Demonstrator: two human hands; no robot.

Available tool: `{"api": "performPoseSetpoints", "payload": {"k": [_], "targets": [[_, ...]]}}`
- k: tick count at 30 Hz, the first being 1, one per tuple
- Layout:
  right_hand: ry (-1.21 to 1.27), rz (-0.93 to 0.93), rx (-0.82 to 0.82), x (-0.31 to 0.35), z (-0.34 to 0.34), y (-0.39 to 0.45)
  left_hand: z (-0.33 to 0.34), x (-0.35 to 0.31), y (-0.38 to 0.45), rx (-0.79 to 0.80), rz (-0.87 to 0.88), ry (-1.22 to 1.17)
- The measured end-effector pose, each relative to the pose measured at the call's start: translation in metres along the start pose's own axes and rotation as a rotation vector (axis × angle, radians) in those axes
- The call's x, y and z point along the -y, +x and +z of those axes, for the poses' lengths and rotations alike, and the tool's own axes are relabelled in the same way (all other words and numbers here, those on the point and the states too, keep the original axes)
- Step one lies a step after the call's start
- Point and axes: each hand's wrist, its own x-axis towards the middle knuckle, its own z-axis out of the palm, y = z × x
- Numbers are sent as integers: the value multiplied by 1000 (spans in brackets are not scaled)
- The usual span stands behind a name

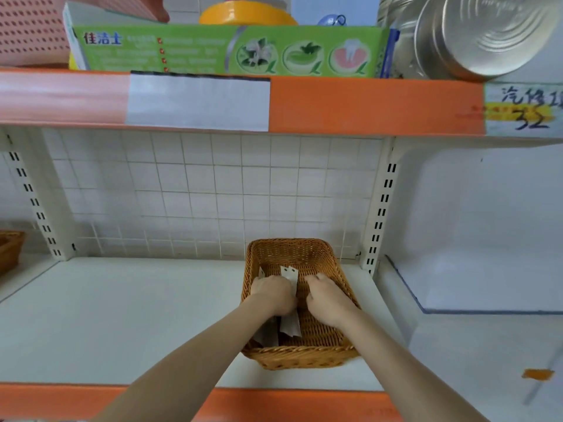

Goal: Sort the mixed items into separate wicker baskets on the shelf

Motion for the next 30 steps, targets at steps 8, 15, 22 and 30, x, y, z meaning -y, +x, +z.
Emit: {"api": "performPoseSetpoints", "payload": {"k": [8,15,22,30], "targets": [[5,65,84,4,-5,11,-10,7,-3,-94,29,-279],[-56,78,155,18,7,21,-23,23,-3,-240,-4,-344],[-61,62,158,18,8,22,-30,36,-17,-296,-64,-326],[152,83,64,26,5,10,-30,45,-40,-318,-148,-481]]}}
